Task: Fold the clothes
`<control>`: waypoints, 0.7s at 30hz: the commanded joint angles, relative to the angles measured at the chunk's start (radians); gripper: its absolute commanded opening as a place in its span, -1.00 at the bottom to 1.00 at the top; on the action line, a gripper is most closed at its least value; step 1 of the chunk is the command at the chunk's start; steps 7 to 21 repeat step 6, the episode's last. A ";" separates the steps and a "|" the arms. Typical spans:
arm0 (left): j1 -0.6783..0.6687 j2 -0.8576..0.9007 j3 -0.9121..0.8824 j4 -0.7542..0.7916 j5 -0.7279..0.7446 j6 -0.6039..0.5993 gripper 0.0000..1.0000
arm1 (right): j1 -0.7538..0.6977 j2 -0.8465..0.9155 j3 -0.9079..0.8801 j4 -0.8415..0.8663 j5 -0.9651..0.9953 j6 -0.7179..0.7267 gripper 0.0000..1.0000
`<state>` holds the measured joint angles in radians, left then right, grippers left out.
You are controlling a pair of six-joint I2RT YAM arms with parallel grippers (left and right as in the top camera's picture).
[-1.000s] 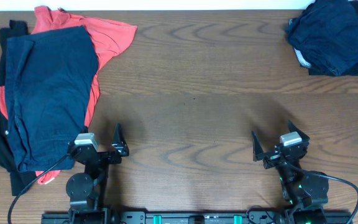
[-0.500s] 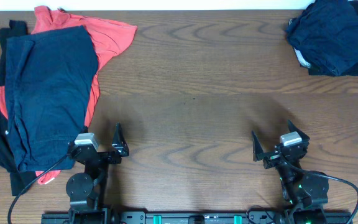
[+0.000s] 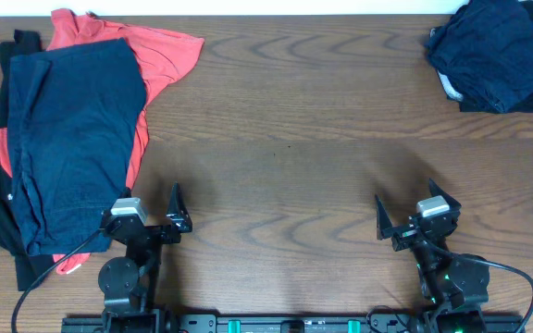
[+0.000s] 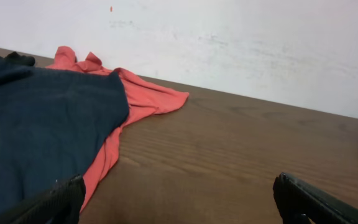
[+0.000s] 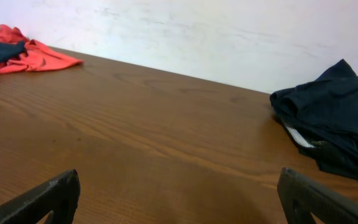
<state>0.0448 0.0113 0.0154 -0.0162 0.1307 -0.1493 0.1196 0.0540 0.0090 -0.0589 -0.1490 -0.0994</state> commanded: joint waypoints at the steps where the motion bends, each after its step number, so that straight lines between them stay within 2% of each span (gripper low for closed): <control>1: 0.002 -0.006 -0.011 -0.043 0.014 0.017 0.96 | -0.008 -0.006 -0.003 -0.002 0.003 -0.011 0.98; 21: 0.002 -0.006 -0.011 -0.043 0.014 0.017 0.96 | -0.008 -0.006 -0.003 -0.002 0.003 -0.011 0.98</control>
